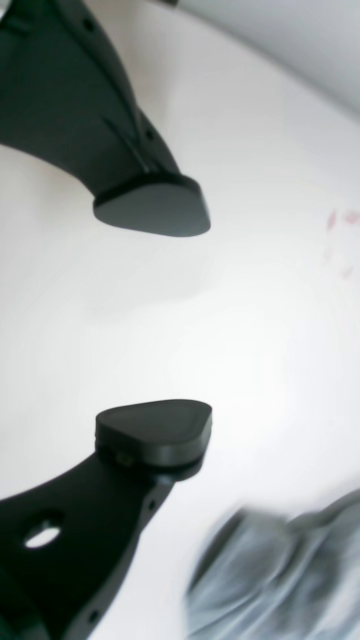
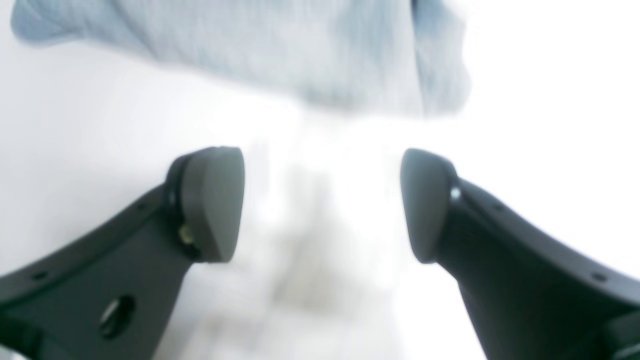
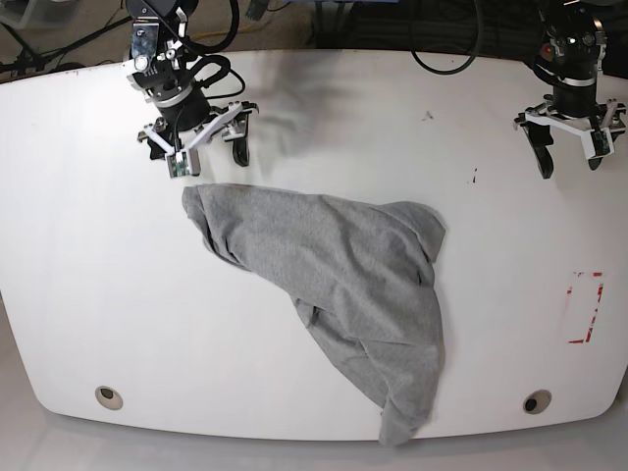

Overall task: Fold the T-shirt properly
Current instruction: 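Lower the right gripper and grasp the grey T-shirt's corner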

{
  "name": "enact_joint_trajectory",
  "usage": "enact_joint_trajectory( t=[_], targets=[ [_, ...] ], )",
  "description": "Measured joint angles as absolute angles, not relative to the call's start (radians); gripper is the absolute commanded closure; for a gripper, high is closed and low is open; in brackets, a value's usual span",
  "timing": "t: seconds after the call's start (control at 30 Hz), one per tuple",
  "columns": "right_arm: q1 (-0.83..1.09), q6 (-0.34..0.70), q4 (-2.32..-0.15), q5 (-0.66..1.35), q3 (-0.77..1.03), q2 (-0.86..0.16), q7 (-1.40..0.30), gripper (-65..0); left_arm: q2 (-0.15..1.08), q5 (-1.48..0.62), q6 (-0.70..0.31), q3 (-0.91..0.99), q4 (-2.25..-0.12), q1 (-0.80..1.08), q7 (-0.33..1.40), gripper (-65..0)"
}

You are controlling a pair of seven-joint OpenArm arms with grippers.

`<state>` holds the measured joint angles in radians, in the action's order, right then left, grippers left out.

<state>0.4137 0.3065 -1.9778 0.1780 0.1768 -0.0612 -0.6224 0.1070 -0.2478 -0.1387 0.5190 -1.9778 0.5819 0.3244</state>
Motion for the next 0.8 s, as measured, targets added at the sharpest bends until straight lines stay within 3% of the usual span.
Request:
enact_joint_trajectory(
  t=[0.4,0.57,0.8],
  targets=[
    [0.164,0.315,-1.792,0.165,0.278,-0.073,-0.742,-46.5,0.105,-0.245,-0.139,0.521,-1.977,0.568,0.36,-47.1],
    [0.104,0.405,-1.698,0.181,0.29,-0.086,-0.736,-46.0,0.106,-0.245,-0.138,0.521,-1.977,0.571,0.359,-47.1],
    [0.054,0.414,-1.579,0.176,0.291,-0.088,-0.736,-44.4,0.104,-0.245,-0.136,0.521,-1.977,0.57,0.36,-47.1]
  ],
)
